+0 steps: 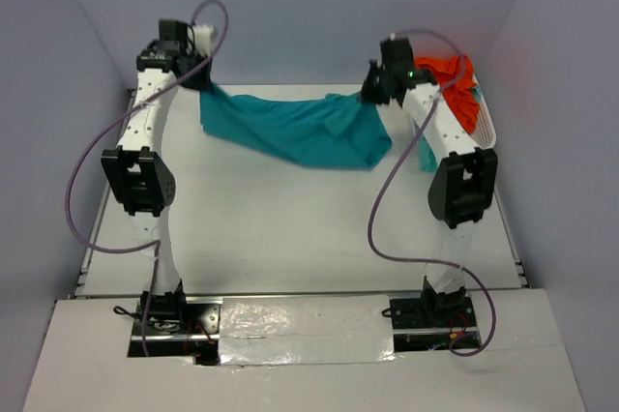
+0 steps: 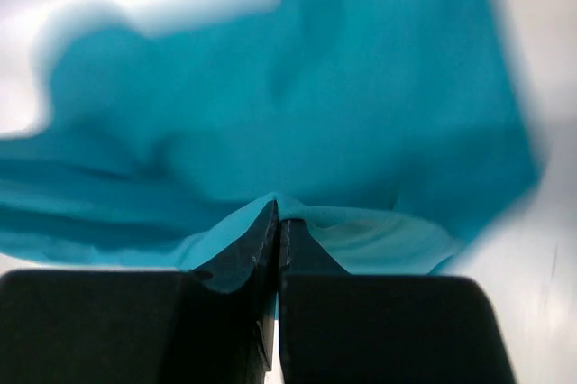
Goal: Fold and stack the t-shirts
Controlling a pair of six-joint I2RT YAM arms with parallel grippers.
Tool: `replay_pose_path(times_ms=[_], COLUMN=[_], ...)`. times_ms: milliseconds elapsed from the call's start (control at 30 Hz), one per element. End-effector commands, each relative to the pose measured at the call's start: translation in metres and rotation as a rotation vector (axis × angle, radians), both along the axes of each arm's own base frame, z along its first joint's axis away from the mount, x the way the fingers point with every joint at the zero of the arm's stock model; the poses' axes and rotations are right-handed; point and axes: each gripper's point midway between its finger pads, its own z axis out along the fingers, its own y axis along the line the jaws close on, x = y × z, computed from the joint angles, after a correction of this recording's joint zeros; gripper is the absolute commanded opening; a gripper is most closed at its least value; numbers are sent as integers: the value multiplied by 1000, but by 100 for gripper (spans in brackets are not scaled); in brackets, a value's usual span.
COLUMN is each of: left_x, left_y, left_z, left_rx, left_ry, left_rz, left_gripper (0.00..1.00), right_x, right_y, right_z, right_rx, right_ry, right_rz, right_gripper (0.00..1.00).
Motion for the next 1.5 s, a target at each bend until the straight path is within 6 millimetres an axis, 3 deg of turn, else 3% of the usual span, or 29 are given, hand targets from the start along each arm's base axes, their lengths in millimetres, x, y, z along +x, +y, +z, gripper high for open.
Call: replay_pose_path(times_ms=[0,33,67,100,133,167,200,233,267,300,333,367,400,433,500,533,567,600,633,667,700,733,800,833,933,1067,1133,1267,1467], left_x=[92,104,116,114,112,102,101,99,95,90,86,76,68,61,37,23,7,-5,-32,-48,-64,-90,-125,-153,-199,-225,-234,-247,-280], left_y=[48,56,63,74,76,77,74,72,70,65,62,59,56,51,50,52,53,55,58,58,58,59,65,64,67,78,81,83,86], left_z=[121,153,205,232,249,266,280,286,303,294,290,273,259,243,199,170,138,119,78,57,37,-2,-32,-61,-105,-134,-139,-133,-118], left_rx=[52,56,61,66,63,66,71,65,71,63,62,73,80,80,117,129,156,170,192,205,222,238,299,303,325,371,388,393,402], left_ry=[-421,-532,-725,-820,-893,-953,-991,-989,-1011,-966,-947,-892,-846,-798,-665,-561,-466,-400,-257,-183,-108,18,145,243,424,544,570,611,689], left_rz=[111,137,162,198,207,208,180,169,152,123,109,85,65,31,-13,-23,-49,-53,-70,-96,-113,-138,-185,-227,-276,-274,-273,-280,-286], left_gripper=[0,0,0,0,0,0,0,0,0,0,0,0,0,0,0,0,0,0,0,0,0,0,0,0,0,0,1,14,11], right_x=[77,87,90,87,92,58,50,55,28,20,19,2,-2,-17,-31,-45,-51,-64,-76,-86,-103,-116,-145,-158,-191,-217,-223,-237,-275], right_y=[-33,-39,-48,-52,-53,-55,-56,-54,-51,-49,-50,-49,-34,-34,-17,-15,-12,-6,-8,-7,-9,-4,-3,8,21,25,25,16,15], right_z=[148,187,260,300,286,332,364,317,342,338,311,313,273,272,240,202,182,135,125,103,60,50,-3,-15,-61,-94,-98,-108,-115], right_rx=[-11,3,40,53,39,52,68,39,22,-1,-51,-72,-109,-117,-112,-121,-118,-119,-114,-117,-136,-114,-125,-108,-119,-109,-102,-138,-84], right_ry=[-310,-406,-596,-716,-695,-801,-934,-849,-917,-910,-853,-860,-790,-793,-740,-671,-633,-540,-524,-476,-388,-367,-258,-225,-90,24,41,90,183], right_rz=[-45,-62,-89,-106,-114,-111,-117,-118,-111,-103,-119,-116,-76,-83,-55,-39,-32,-15,-23,-19,-9,0,38,76,160,214,230,253,277], right_gripper=[0,0,0,0,0,0,0,0,0,0,0,0,0,0,0,0,0,0,0,0,0,0,0,0,0,0,0,0,0])
